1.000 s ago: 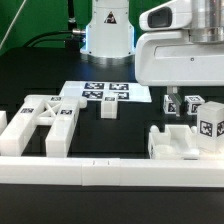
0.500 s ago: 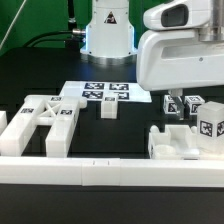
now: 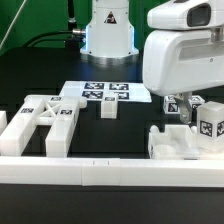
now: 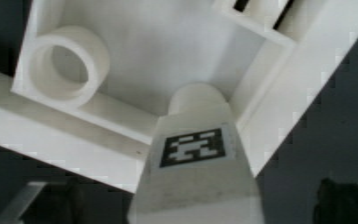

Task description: Assemble chair

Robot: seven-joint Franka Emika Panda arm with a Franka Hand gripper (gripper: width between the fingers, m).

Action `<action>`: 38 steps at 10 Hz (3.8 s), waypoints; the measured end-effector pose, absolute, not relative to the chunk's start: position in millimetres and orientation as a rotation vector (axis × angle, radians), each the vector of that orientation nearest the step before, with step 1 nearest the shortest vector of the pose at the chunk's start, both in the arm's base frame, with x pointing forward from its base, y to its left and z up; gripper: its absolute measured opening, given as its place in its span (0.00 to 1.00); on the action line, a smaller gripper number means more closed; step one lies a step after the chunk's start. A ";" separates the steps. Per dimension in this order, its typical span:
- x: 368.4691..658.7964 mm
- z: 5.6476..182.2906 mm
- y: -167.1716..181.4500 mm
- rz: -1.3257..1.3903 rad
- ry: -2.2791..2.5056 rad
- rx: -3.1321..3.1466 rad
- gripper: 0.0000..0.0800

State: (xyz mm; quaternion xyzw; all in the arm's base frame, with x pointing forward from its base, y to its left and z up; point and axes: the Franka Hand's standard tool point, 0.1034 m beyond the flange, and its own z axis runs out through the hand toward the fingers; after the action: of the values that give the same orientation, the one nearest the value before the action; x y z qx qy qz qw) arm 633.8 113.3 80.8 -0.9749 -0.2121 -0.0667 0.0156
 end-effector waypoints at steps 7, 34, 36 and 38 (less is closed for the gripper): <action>633.4 79.6 117.8 -0.202 -0.210 -3.065 0.36; 634.8 83.6 116.6 -0.133 -0.662 -3.079 0.81; 634.9 83.9 117.4 -0.131 -0.697 -3.071 0.80; 634.9 83.9 117.4 -0.132 -0.689 -3.072 0.57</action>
Offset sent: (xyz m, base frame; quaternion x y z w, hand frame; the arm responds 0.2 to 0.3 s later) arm 0.0000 0.0000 0.0000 0.0000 0.0000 0.0650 0.9979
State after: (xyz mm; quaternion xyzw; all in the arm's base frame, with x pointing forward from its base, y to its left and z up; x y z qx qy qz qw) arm 634.9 117.4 83.9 -0.9749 -0.2185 -0.0418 -0.0047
